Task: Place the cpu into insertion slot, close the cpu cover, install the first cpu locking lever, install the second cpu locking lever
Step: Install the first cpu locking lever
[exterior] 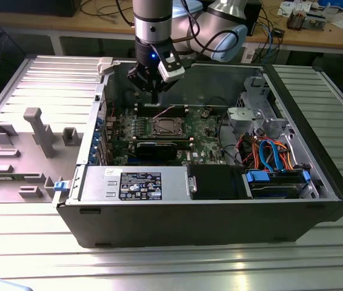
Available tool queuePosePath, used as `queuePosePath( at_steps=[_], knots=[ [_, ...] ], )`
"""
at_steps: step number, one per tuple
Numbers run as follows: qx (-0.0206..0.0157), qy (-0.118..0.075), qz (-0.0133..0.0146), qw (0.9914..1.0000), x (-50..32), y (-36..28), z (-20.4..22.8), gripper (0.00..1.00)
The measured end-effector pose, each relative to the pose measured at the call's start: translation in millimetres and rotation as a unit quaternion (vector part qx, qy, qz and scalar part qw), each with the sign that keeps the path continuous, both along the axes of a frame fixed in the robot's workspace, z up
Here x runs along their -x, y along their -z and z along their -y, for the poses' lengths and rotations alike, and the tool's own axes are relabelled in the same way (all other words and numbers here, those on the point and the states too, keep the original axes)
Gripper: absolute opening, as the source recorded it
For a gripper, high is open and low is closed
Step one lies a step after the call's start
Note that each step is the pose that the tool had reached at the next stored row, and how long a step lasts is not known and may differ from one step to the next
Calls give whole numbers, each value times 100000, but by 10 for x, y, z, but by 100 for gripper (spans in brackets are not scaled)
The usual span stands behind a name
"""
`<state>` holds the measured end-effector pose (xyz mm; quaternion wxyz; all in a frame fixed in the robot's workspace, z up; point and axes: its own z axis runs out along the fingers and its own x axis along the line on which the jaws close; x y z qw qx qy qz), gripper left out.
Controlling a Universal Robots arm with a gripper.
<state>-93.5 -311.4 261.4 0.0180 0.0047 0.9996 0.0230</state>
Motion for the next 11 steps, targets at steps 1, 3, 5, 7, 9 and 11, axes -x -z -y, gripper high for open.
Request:
queuePosePath(
  at_steps=[1, 3, 5, 7, 9, 11],
  knots=[
    [-18, -1, -3, 100000, 0, 0, 0, 11],
    [-57, -4, -1, 100000, 0, 0, 0, 11],
    [-91, -4, -3, 100000, 0, 0, 0, 11],
    [-121, -6, -2, 100000, 0, 0, 0, 11],
    [-183, -5, 7, 100000, -3, 7, 2, 11],
    [-290, 139, 1, 99999, -20, 23, 5, 11]
  ],
)
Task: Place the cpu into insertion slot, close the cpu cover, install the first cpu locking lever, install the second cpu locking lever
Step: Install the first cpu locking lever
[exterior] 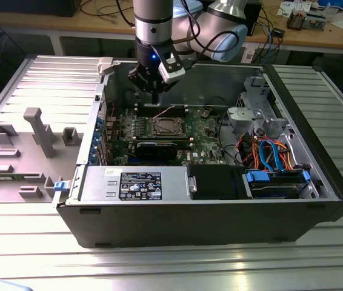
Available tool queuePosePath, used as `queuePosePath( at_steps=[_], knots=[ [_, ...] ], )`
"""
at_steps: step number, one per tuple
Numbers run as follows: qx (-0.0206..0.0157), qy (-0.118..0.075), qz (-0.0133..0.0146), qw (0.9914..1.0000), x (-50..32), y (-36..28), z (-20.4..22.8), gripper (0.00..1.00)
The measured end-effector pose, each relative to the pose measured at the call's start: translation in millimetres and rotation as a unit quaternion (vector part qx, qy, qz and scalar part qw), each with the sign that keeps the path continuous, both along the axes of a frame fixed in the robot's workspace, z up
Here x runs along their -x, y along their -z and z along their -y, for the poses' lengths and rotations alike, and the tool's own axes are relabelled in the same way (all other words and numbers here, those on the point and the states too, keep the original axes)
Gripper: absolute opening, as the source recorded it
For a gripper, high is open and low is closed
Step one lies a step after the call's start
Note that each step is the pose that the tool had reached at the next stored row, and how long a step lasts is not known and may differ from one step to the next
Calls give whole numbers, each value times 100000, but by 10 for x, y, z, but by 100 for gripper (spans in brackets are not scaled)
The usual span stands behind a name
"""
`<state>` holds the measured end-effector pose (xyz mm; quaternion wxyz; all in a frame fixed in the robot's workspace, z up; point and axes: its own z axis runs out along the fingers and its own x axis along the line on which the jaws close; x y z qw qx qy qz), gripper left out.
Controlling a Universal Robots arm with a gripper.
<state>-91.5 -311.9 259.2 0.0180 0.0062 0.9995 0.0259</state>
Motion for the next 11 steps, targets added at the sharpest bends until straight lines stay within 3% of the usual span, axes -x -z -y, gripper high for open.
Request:
queuePosePath(
  at_steps=[2, 6, 8, 11],
  knots=[
    [-144, 132, 2, 100000, -18, 20, 8, 11],
    [-691, 72, 6, 99998, -29, 54, 62, 11],
    [-1241, 8, 1, 99992, -34, 60, 66, 11],
    [-1257, -4, -1, 99992, -39, 94, 70, 11]
  ],
)
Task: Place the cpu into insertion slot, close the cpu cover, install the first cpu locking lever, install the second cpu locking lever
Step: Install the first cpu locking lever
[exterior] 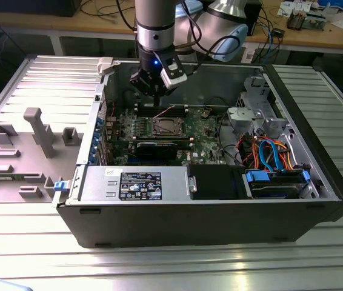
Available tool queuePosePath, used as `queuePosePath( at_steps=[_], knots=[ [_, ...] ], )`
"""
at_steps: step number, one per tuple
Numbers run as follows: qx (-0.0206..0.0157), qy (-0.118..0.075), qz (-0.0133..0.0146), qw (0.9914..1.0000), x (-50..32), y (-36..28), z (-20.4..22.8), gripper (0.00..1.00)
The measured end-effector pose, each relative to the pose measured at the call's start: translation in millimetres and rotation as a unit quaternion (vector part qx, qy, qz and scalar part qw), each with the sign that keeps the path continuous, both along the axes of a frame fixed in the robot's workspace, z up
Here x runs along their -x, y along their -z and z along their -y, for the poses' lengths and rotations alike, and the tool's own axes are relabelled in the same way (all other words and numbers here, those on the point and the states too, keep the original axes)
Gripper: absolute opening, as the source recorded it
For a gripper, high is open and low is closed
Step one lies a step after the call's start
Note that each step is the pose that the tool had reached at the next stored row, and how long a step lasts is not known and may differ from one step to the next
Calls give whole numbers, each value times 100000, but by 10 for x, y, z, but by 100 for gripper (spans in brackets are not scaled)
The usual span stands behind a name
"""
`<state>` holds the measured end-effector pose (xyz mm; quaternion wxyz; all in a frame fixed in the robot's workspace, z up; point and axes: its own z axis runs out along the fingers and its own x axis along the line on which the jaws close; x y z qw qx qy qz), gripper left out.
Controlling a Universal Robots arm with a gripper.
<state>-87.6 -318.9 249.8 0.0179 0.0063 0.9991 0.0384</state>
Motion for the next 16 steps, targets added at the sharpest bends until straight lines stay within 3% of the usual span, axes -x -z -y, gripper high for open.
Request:
queuePosePath(
  at_steps=[1, 4, 12, 13, 16],
  knots=[
    [-27, -10, -3, 100000, -2, 7, 1, 11],
    [-827, -11, 2, 99997, -11, 18, 1, 11],
    [-894, -9, 2, 99996, -11, 18, 1, 11],
    [-1140, -20, 3, 99993, -16, 27, 1, 11],
    [-1229, -63, 0, 99992, -47, 68, 1, 11]
  ],
)
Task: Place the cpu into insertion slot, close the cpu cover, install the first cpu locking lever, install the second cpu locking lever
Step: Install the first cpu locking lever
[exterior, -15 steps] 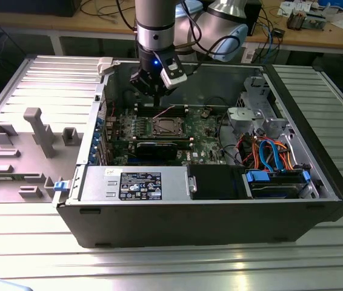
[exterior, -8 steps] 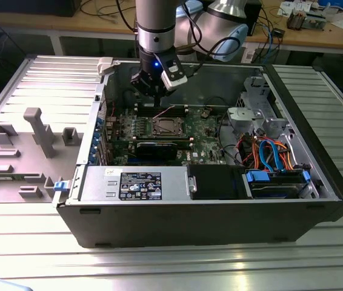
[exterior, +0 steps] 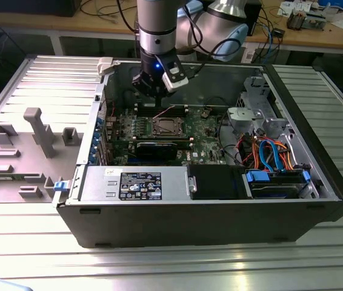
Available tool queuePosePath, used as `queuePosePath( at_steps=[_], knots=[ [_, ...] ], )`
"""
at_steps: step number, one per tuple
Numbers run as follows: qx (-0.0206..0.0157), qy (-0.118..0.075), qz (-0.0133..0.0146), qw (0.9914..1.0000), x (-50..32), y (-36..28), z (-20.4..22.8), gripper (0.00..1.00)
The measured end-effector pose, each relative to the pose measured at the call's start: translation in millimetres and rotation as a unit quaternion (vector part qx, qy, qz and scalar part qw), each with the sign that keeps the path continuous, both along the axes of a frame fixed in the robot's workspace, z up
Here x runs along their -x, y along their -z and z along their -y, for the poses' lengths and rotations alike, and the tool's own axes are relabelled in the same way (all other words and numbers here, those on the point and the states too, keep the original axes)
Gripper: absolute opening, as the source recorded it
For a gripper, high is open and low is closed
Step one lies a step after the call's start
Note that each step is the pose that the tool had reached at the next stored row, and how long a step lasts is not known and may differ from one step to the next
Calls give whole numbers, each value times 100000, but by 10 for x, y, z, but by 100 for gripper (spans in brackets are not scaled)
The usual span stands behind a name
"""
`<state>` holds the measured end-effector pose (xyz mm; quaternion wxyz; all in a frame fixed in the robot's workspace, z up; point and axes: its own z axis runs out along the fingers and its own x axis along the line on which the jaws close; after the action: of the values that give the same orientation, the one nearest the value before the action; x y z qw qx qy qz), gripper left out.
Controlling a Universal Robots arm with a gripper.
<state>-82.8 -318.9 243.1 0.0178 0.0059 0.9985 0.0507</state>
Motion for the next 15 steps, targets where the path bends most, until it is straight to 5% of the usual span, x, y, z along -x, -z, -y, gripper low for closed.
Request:
queuePosePath(
  at_steps=[7, 15],
  knots=[
    [13, -995, -12, 99995, -89, 75, -3, 11],
    [54, -1636, -43, 99987, -143, 120, -56, 11]
  ],
)
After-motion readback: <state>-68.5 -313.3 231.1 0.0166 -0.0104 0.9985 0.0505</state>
